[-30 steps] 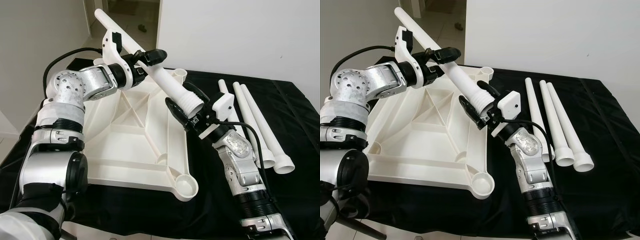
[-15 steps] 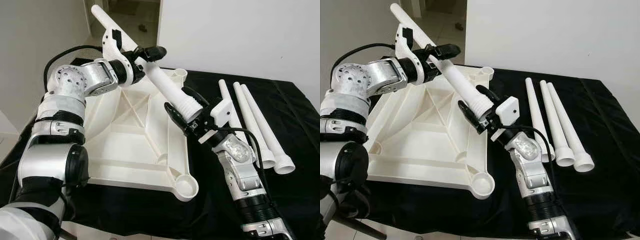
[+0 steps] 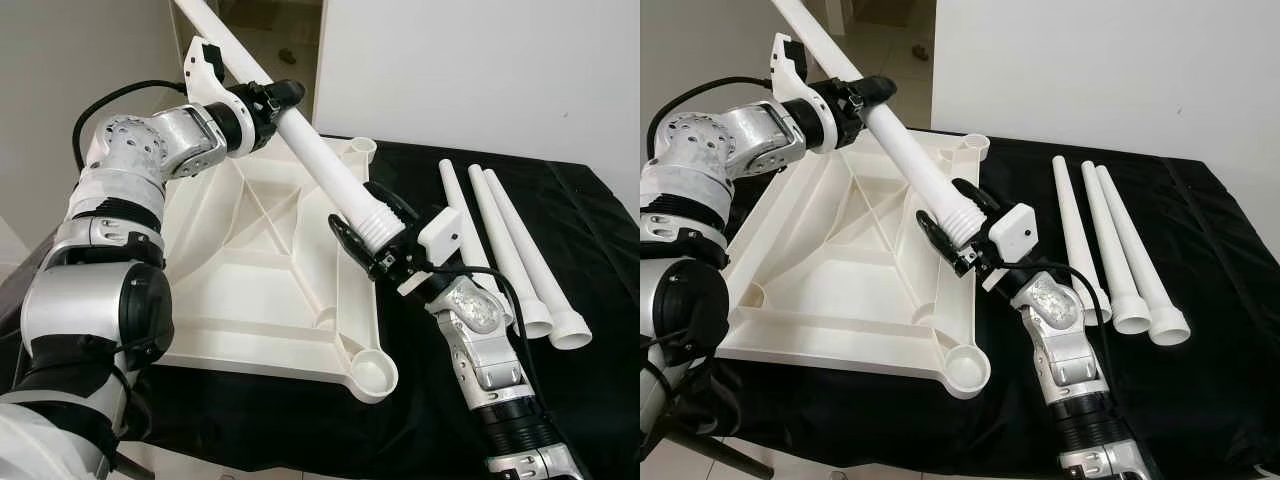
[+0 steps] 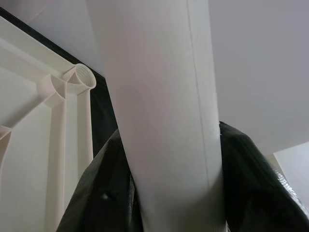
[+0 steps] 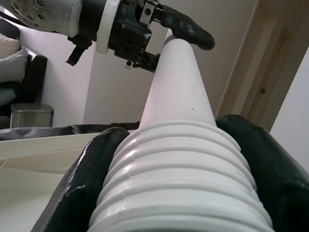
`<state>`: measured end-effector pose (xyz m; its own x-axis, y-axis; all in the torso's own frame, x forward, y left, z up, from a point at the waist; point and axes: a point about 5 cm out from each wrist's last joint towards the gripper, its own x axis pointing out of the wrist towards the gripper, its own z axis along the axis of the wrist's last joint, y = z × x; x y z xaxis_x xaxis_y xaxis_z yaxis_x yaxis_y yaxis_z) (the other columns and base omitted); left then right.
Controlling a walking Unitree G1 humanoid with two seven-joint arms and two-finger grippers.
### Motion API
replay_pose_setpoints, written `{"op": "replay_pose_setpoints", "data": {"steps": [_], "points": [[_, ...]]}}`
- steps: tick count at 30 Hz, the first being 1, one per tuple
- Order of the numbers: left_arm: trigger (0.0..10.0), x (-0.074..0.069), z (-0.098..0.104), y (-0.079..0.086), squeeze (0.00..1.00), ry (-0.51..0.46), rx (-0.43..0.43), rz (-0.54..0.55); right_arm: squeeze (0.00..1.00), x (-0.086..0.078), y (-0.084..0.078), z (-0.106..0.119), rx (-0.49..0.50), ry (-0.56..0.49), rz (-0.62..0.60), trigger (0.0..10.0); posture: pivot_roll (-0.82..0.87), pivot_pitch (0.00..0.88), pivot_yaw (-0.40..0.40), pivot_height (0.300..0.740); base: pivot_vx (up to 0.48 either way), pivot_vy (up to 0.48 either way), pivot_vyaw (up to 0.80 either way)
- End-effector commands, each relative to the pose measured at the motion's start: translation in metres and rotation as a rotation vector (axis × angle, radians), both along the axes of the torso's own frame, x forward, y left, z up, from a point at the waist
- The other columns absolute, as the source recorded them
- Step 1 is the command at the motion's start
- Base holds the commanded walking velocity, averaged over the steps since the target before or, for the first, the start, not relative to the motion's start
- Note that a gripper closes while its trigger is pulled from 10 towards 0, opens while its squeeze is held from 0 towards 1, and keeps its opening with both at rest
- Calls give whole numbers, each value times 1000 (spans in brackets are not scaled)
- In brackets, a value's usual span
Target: Building children table
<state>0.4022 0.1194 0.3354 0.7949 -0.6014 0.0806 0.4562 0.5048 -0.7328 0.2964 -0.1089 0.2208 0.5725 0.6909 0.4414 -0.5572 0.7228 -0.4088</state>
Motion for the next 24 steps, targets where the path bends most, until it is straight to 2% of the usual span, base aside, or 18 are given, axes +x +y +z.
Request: {"op": "replay_pose_setpoints", "data": {"steps": [1,6,7,8,14,16,18,19,20,21,22,23,24], "points": [[0,-9,21,-5,0,-215,-80,-184,0,-2,1,-2,-33,-10,12,10000,3,40,-16,740,0,0,0],[0,-8,20,-4,0,-208,-85,-180,24,-1,1,-1,-29,-7,11,10000,8,37,-21,740,0,0,0],[0,-8,20,-3,0,-206,-85,-177,1000,-1,1,-1,-19,2,18,10000,8,38,-23,740,0,0,0],[9725,-8,20,-3,0,-205,-79,-178,1000,-1,1,0,-13,5,22,10000,8,37,-25,740,0,0,0],[10000,-9,21,-2,0,-224,-72,-174,1000,-2,1,2,5,13,31,10000,9,40,-28,740,0,0,0],[10000,-10,23,-3,0,-259,-39,-169,1000,-1,1,3,25,29,30,10000,9,44,-30,740,0,0,0],[10000,-13,26,-6,0,-318,16,-161,1000,2,1,4,81,82,28,10000,10,50,-34,740,0,0,0],[10000,-17,29,-10,0,-398,90,-140,1000,5,2,4,107,133,16,10000,13,53,-36,740,0,0,0],[10000,-17,29,-10,0,-398,90,-140,1000,5,2,4,107,133,16,10000,13,53,-36,740,0,0,0],[10000,-21,31,-13,0,-463,151,-120,1000,8,3,5,115,164,4,10000,13,53,-36,740,0,0,0],[10000,-23,30,-15,0,-478,168,-116,188,9,4,4,121,188,2,10000,13,53,-36,740,0,0,0],[10000,-23,30,-15,0,-478,168,-116,188,9,4,4,121,188,2,10000,13,53,-36,740,0,0,0],[10000,-24,30,-17,0,-483,174,-115,0,10,4,4,124,203,3,10000,13,53,-36,740,0,0,0]]}}
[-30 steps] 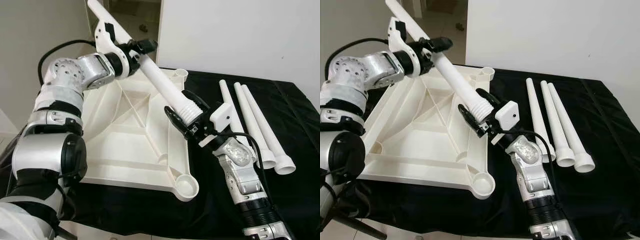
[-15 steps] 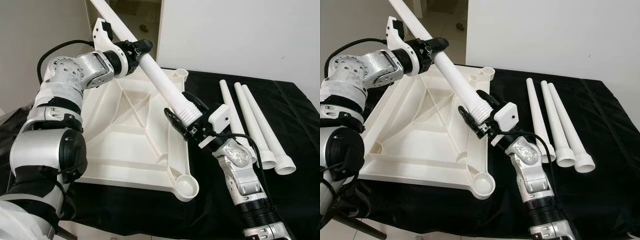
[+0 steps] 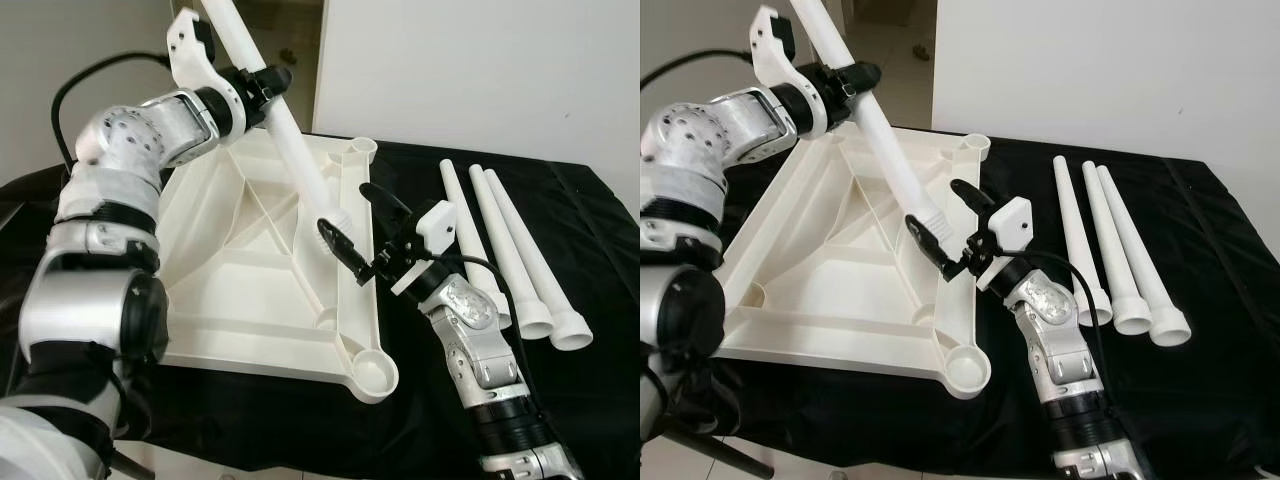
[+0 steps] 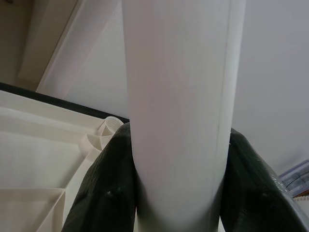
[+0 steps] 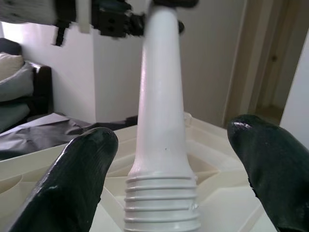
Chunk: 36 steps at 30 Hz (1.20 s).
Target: Building children table
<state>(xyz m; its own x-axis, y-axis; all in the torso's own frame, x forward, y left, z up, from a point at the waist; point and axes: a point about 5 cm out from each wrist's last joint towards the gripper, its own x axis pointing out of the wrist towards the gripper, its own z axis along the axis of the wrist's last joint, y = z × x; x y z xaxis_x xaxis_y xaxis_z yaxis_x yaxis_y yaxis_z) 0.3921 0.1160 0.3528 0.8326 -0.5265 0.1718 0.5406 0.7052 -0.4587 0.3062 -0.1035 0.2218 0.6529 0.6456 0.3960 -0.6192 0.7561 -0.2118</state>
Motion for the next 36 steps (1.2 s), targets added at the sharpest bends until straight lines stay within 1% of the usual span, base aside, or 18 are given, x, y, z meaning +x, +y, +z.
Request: {"op": "replay_pose_setpoints", "data": {"steps": [1,2,3,4,5,7,8,10,12,14,16,18,21,26,27,28,31,36], "points": [[10000,-15,12,-14,0,-201,-1,-263,0,1,0,3,13,29,-1,10000,14,56,-41,740,0,0,0],[10000,-15,12,-14,0,-201,-1,-263,0,1,0,3,13,29,-1,10000,14,56,-41,740,0,0,0],[10000,-21,7,-22,0,-249,57,-230,0,7,1,5,-9,71,-23,10000,15,55,-42,740,0,0,0],[10000,-21,7,-22,0,-249,57,-230,0,7,1,5,-9,71,-23,10000,15,55,-42,740,0,0,0],[10000,-23,4,-26,0,-272,95,-210,0,9,1,6,-16,79,-30,10000,15,56,-43,740,0,0,0],[10000,-23,4,-26,0,-272,95,-210,0,9,1,6,-16,79,-30,10000,15,56,-43,740,0,0,0],[10000,-26,2,-30,0,-300,134,-192,0,10,2,7,-38,77,-28,10000,18,55,-46,740,0,0,0],[10000,-32,2,-37,0,-348,185,-157,0,13,4,9,-99,84,-34,10000,30,47,-51,740,0,0,0],[10000,-32,2,-37,0,-348,185,-157,0,13,4,9,-99,84,-34,10000,30,47,-51,740,0,0,0],[10000,-35,2,-39,0,-369,201,-143,0,14,6,10,-117,92,-39,10000,30,47,-51,740,0,0,0],[10000,-41,5,-50,0,-419,232,-118,0,24,9,8,-181,132,-65,10000,38,35,-60,740,0,0,0],[10000,-45,7,-59,0,-449,253,-100,0,31,11,7,-220,149,-84,10000,42,31,-65,740,0,0,0],[10000,-47,7,-62,0,-464,257,-103,0,36,12,7,-242,173,-97,10000,48,32,-67,740,0,0,0],[10000,-52,7,-69,0,-483,265,-112,0,41,13,8,-266,175,-103,10000,56,32,-68,740,0,0,0],[10000,-54,6,-75,0,-494,275,-120,0,44,15,9,-274,174,-106,10000,58,33,-69,740,0,0,0],[10000,-54,6,-75,0,-494,275,-120,0,44,15,9,-274,174,-106,10000,58,33,-69,740,0,0,0],[10000,-61,3,-88,0,-514,290,-150,0,52,19,15,-295,168,-125,10000,57,32,-70,740,0,0,0],[10000,-66,4,-95,0,-532,282,-170,0,58,25,23,-297,153,-131,10000,52,30,-66,740,0,0,0]]}}
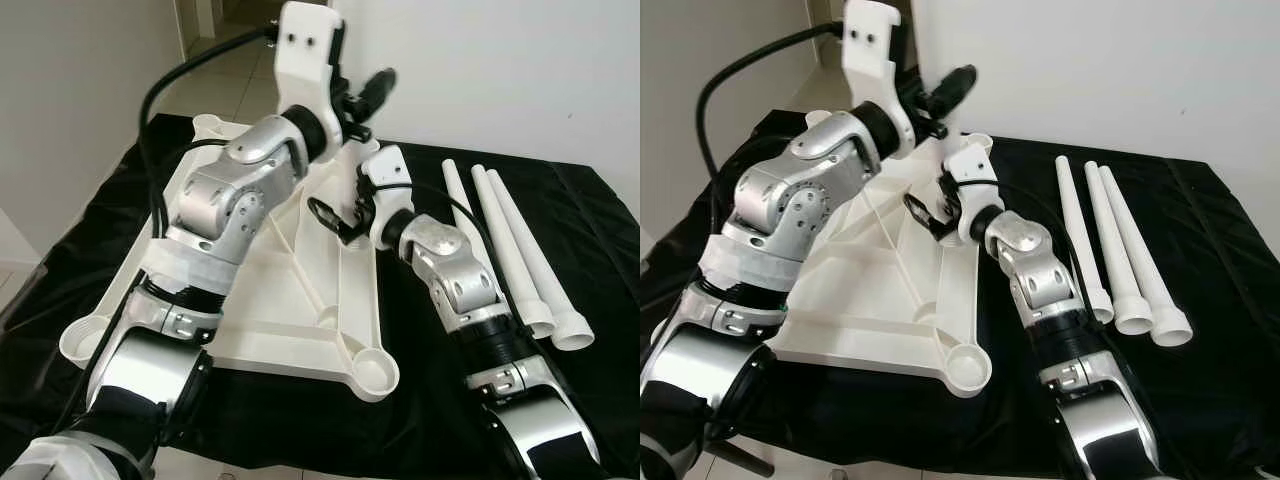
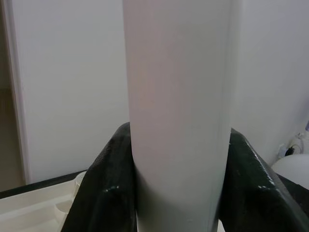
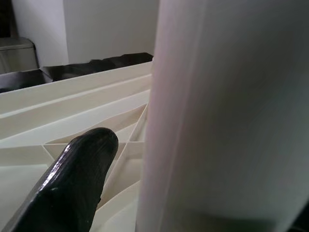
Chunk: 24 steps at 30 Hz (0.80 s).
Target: Building children table
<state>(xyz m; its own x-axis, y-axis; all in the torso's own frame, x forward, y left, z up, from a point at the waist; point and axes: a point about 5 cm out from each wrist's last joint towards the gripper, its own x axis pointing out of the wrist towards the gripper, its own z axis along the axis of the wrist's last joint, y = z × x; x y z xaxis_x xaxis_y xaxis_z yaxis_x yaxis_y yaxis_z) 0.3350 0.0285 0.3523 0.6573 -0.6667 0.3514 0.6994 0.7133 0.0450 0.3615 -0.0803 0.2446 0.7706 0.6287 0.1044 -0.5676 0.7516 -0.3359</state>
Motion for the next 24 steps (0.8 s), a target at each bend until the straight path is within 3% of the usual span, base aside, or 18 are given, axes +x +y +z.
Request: {"op": "replay_pose_setpoints", "data": {"steps": [1,10,11,13,14,15,16,24], "points": [[10000,-9,4,-7,0,-56,15,-93,0,3,2,0,-14,0,-7,10000,52,30,-66,740,0,0,0],[10000,-12,5,-13,0,-72,19,-108,0,8,6,5,-17,-5,-7,10000,49,28,-66,740,0,0,0],[10000,-12,5,-13,0,-75,21,-106,0,8,7,6,-15,-6,-3,7490,47,29,-66,740,0,0,0],[10000,-12,4,-13,0,-77,23,-105,0,7,7,6,-14,-7,-1,7490,45,30,-66,740,0,0,0],[10000,-12,5,-13,0,-77,22,-103,0,7,7,6,-13,-4,1,2706,44,30,-66,740,0,0,0],[10000,-12,5,-13,0,-79,21,-102,0,7,7,6,-11,-3,1,392,43,29,-66,740,0,0,0],[10000,-12,5,-13,0,-81,21,-101,0,7,7,6,-7,1,3,0,43,29,-66,740,0,0,0],[10000,-11,6,-13,0,-90,21,-96,0,6,6,1,16,38,1,0,42,27,-66,740,0,0,0]]}}
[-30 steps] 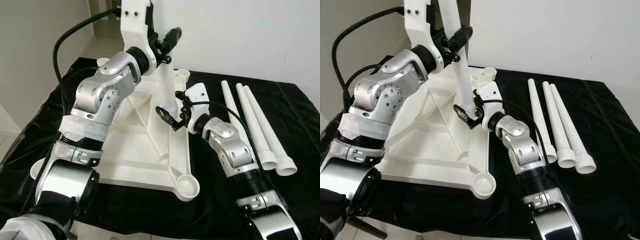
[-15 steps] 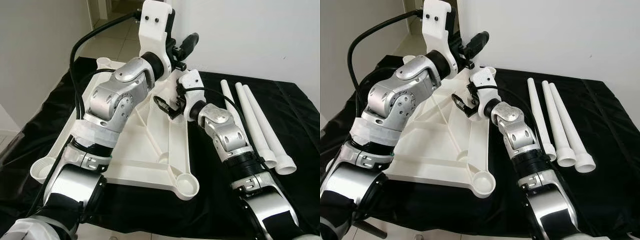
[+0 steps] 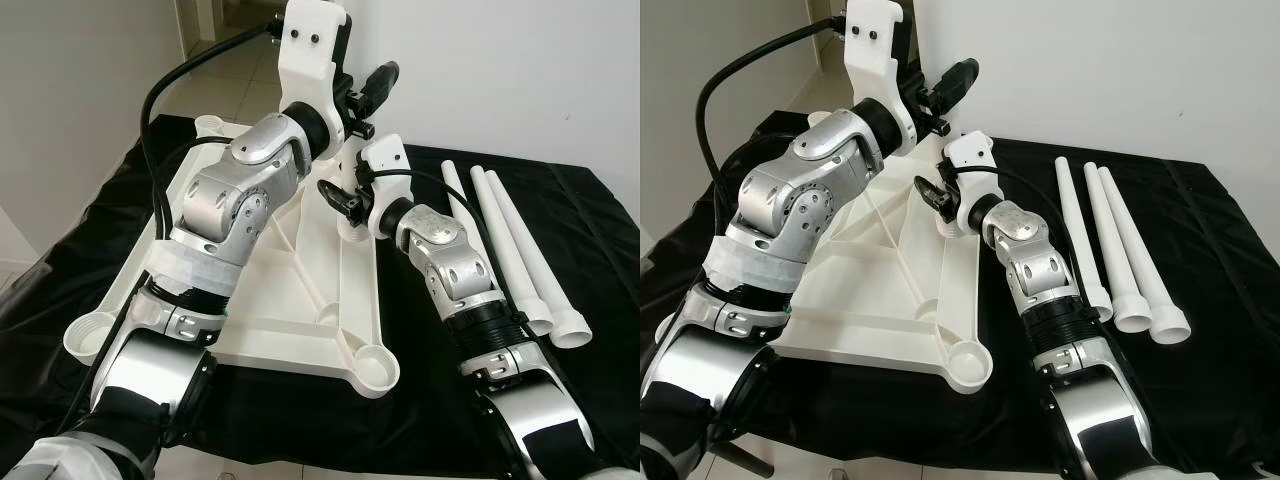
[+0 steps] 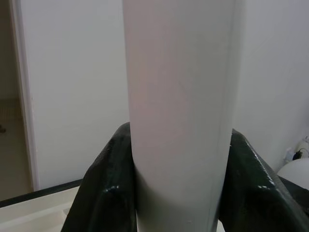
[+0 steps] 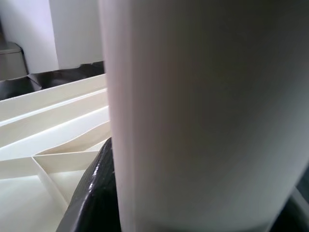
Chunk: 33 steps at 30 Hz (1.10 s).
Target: Building children table
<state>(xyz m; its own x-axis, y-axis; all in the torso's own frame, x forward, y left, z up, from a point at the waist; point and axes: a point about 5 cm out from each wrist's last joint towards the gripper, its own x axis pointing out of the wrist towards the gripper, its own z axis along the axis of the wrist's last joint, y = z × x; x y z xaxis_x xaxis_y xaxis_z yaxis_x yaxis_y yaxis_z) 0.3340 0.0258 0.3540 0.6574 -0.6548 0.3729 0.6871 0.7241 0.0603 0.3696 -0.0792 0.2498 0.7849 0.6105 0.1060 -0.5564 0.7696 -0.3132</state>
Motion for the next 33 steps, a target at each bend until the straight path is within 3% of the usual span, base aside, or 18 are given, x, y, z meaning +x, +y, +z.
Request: {"op": "replay_pose_setpoints", "data": {"steps": [1,11,12,15,16,17,18,28,29,33], "points": [[10000,-10,5,-10,0,-67,27,-109,0,-2,5,-6,13,45,18,0,43,26,-67,740,0,0,0],[10000,-10,6,-8,0,-71,22,-100,0,-2,3,-13,57,85,-29,0,48,24,-70,740,0,0,0],[10000,-10,6,-7,0,-75,21,-97,0,-1,3,-14,66,86,-44,10000,52,18,-69,740,0,0,0],[10000,-11,7,-7,0,-93,35,-93,0,-1,2,-16,76,85,-61,10000,52,15,-68,740,0,0,0],[10000,-10,7,-6,184,-86,26,-96,0,-1,2,-16,86,82,-68,10000,52,14,-67,740,0,0,0],[10000,-10,7,-6,184,-86,26,-96,0,-1,2,-16,86,82,-68,10000,52,14,-67,740,0,0,0],[10000,-10,6,-6,1000,-72,14,-104,0,-1,1,-15,98,77,-74,10000,53,10,-65,740,0,0,0],[10000,-13,5,-1,1000,-54,26,-161,0,-1,-6,-15,174,82,-131,10000,56,1,-58,740,0,0,0],[10000,-15,5,1,0,-54,28,-175,0,0,-9,-15,187,80,-151,10000,56,0,-56,740,0,0,0],[10000,-14,7,7,0,-50,14,-166,0,0,-14,-16,217,79,-184,10000,59,2,-48,740,0,0,0]]}}
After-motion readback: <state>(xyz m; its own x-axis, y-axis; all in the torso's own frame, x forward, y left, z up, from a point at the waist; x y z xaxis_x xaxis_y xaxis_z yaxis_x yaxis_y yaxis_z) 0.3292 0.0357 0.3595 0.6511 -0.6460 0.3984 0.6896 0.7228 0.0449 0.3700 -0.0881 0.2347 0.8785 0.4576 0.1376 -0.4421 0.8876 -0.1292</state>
